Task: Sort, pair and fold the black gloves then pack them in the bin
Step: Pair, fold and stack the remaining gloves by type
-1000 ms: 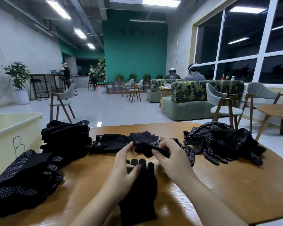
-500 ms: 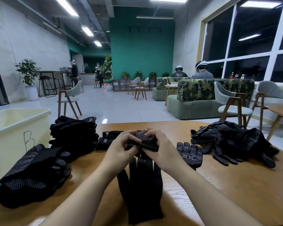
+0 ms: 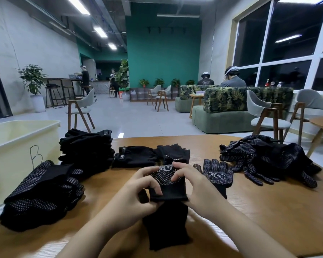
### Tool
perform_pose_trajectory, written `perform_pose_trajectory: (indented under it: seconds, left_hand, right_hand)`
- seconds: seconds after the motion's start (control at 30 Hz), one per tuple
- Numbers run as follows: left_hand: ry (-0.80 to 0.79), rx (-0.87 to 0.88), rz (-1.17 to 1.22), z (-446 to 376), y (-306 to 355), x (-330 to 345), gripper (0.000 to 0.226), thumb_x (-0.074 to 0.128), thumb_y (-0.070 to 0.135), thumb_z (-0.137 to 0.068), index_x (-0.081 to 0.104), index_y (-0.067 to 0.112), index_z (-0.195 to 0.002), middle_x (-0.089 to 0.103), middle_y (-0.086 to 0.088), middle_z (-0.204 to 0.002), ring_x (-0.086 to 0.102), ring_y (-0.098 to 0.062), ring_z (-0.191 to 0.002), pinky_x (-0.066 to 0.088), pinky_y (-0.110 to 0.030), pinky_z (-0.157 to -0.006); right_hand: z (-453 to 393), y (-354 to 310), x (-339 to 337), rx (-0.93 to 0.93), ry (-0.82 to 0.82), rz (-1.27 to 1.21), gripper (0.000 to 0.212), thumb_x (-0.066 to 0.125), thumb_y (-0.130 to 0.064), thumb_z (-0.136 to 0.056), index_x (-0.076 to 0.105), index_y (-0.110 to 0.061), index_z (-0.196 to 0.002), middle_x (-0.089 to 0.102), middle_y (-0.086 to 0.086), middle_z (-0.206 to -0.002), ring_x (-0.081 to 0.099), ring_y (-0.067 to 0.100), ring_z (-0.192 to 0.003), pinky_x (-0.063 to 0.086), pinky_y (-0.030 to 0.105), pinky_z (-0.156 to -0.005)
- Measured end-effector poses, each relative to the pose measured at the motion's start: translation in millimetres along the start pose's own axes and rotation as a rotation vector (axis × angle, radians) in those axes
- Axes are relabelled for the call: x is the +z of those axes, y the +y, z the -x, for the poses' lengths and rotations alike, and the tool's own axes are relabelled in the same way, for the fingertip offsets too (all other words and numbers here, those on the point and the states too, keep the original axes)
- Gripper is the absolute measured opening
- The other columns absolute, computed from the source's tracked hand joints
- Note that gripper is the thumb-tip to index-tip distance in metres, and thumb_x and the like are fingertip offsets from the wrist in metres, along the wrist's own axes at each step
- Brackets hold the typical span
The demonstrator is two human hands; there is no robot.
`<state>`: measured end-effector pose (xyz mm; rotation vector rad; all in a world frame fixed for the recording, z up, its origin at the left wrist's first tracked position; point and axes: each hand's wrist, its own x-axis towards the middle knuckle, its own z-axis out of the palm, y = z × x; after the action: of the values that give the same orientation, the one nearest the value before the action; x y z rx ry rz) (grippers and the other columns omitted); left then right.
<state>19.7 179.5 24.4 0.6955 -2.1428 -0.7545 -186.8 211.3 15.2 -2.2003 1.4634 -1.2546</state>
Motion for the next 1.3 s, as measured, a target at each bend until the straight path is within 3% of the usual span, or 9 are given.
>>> perform_pose_trajectory:
  seconds: [0.17,0.3,0.37,0.47,0.63,0.73,0.83,0.97,1.3]
  left_hand:
    - [-0.055,-0.010,-0.039,18,-5,2,0.024,0.075,0.012,-0.073,0.064,0.033,-0.076,0.040,0.018,-0.136,0.036,0.013,-0.126,0.029,-0.003,-0.094]
    - [-0.100,-0.046,-0.034,30,-4,3,0.013,0.072,0.029,-0.070,0.065,0.036,-0.077,0.038,0.021,-0.136,0.037,0.013,-0.125,0.034,-0.009,-0.095]
    - [-0.143,-0.074,-0.038,33,-6,3,0.014,0.073,0.025,-0.072,0.064,0.036,-0.076,0.037,0.021,-0.137,0.050,0.007,-0.114,0.041,-0.014,-0.087]
    - [-0.179,-0.115,-0.097,37,-7,2,0.021,0.073,0.016,-0.074,0.063,0.035,-0.077,0.036,0.026,-0.135,0.057,0.004,-0.082,0.043,-0.014,-0.076]
    - [-0.237,-0.096,-0.122,42,-7,-1,0.017,0.075,0.031,-0.072,0.063,0.043,-0.077,0.036,0.026,-0.135,0.044,0.013,-0.118,0.035,-0.008,-0.093]
    - [-0.258,-0.095,-0.122,43,-7,1,0.014,0.070,0.058,-0.063,0.065,0.052,-0.074,0.040,0.028,-0.132,0.055,0.006,-0.109,0.042,-0.017,-0.092]
    - [-0.264,-0.093,-0.119,44,-9,1,0.029,0.061,0.078,-0.056,0.066,0.055,-0.074,0.040,0.039,-0.126,0.056,0.010,-0.101,0.042,-0.012,-0.084]
    - [-0.312,-0.122,-0.192,45,-10,-1,0.032,0.058,0.082,-0.051,0.064,0.060,-0.074,0.036,0.044,-0.124,0.046,0.018,-0.110,0.034,-0.003,-0.086]
    - [-0.272,-0.126,-0.245,47,-11,3,0.049,0.044,0.091,-0.050,0.061,0.058,-0.081,0.030,0.047,-0.127,0.035,0.021,-0.119,0.027,-0.001,-0.092]
  right_hand:
    - [22,-2,0,0.055,-0.132,-0.013,0.045,0.070,-0.005,-0.076,0.050,-0.041,-0.093,0.039,-0.031,-0.133,0.033,-0.018,-0.124,0.026,0.005,-0.100]
    - [33,-5,4,0.122,-0.204,-0.056,0.041,0.067,-0.009,-0.078,0.052,-0.043,-0.093,0.033,-0.039,-0.131,0.034,-0.018,-0.123,0.039,0.013,-0.098]
    - [37,-6,6,0.126,-0.210,-0.058,0.039,0.064,-0.010,-0.079,0.052,-0.044,-0.092,0.035,-0.036,-0.132,0.039,-0.011,-0.125,0.041,0.022,-0.100]
    - [41,-4,7,0.097,-0.207,-0.023,0.036,0.059,-0.011,-0.078,0.054,-0.045,-0.090,0.040,-0.027,-0.134,0.030,-0.018,-0.128,0.033,0.016,-0.104]
    - [47,-1,8,0.105,-0.211,0.025,0.041,0.054,-0.009,-0.081,0.056,-0.050,-0.080,0.037,-0.032,-0.132,0.032,-0.021,-0.123,0.025,0.003,-0.096]
    - [46,0,9,0.121,-0.219,0.060,0.038,0.053,-0.006,-0.084,0.054,-0.044,-0.078,0.036,-0.034,-0.129,0.034,-0.020,-0.122,0.024,0.002,-0.095]
    - [45,0,8,0.123,-0.221,0.117,0.038,0.052,-0.007,-0.086,0.052,-0.044,-0.079,0.036,-0.033,-0.126,0.033,-0.019,-0.121,0.020,-0.001,-0.094]
    - [44,0,11,0.106,-0.239,0.192,0.039,0.052,-0.010,-0.089,0.050,-0.048,-0.079,0.038,-0.030,-0.127,0.036,-0.013,-0.121,0.018,-0.002,-0.095]
    - [46,-2,9,0.174,-0.199,0.144,0.042,0.044,-0.005,-0.090,0.059,-0.043,-0.080,0.043,-0.029,-0.128,0.039,-0.012,-0.120,0.021,-0.002,-0.093]
